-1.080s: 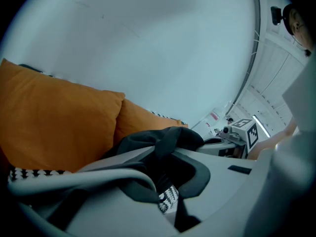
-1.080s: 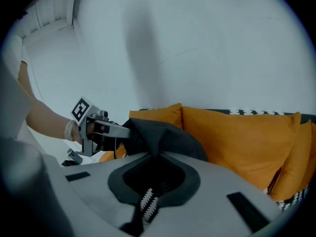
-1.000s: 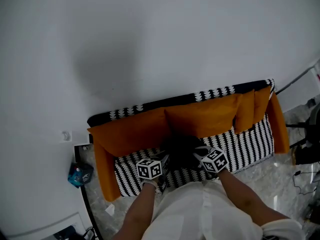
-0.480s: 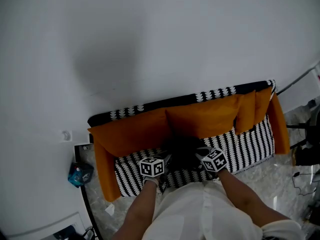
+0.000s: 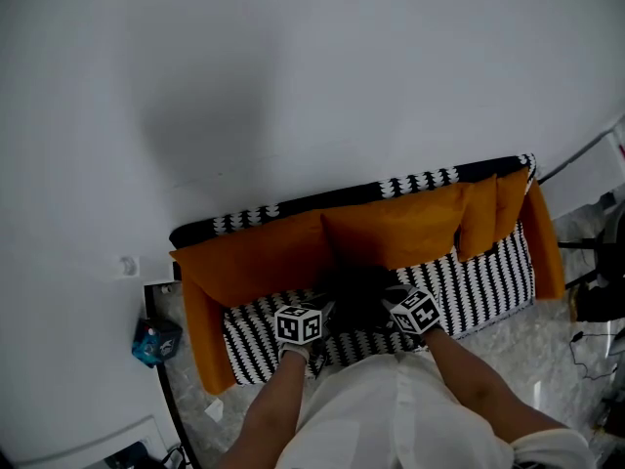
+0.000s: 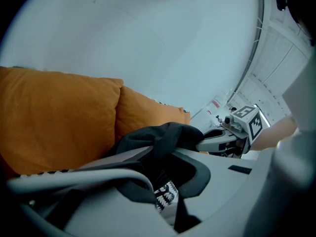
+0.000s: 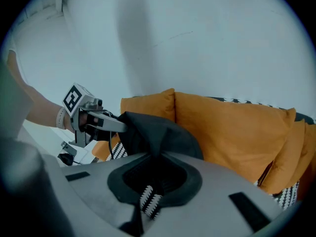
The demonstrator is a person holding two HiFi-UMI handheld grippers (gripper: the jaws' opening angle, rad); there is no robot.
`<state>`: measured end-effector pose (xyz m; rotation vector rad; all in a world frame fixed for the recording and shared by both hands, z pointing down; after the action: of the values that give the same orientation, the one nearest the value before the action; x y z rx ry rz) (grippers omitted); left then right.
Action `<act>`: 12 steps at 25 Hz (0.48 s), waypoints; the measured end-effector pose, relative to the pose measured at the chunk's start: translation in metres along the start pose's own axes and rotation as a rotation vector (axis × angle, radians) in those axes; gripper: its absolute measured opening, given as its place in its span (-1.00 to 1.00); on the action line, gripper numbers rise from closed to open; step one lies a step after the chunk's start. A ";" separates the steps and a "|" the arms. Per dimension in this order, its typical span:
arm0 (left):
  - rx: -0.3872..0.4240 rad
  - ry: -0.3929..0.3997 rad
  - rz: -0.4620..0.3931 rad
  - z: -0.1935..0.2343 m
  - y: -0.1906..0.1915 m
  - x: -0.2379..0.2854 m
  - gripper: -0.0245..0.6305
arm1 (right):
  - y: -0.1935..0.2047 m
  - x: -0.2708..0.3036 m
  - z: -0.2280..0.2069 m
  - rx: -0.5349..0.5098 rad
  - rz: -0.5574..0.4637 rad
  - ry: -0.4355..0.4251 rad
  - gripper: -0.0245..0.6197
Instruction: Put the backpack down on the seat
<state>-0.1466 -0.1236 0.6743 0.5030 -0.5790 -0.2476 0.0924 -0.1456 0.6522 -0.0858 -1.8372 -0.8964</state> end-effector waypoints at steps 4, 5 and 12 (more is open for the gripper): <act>0.006 -0.018 0.028 -0.001 0.001 0.001 -0.77 | -0.001 0.000 0.002 -0.060 0.026 0.033 -0.82; 0.007 -0.024 0.035 -0.001 0.001 0.002 -0.76 | -0.001 0.000 0.001 -0.067 0.032 0.040 -0.81; 0.028 -0.035 0.067 -0.003 -0.004 0.010 -0.71 | -0.005 0.001 -0.008 -0.038 0.041 0.058 -0.64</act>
<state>-0.1376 -0.1297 0.6745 0.5061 -0.6334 -0.1848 0.0956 -0.1542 0.6519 -0.1192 -1.7589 -0.8968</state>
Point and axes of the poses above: the fingertips, and each gripper's own axes: x forward along the fingers, z to its left, y out of its underside, the point moved 10 cm from there along -x, backward along the fingers, and after that the axes turned 12 degrees about y, right-handed, at the moved point
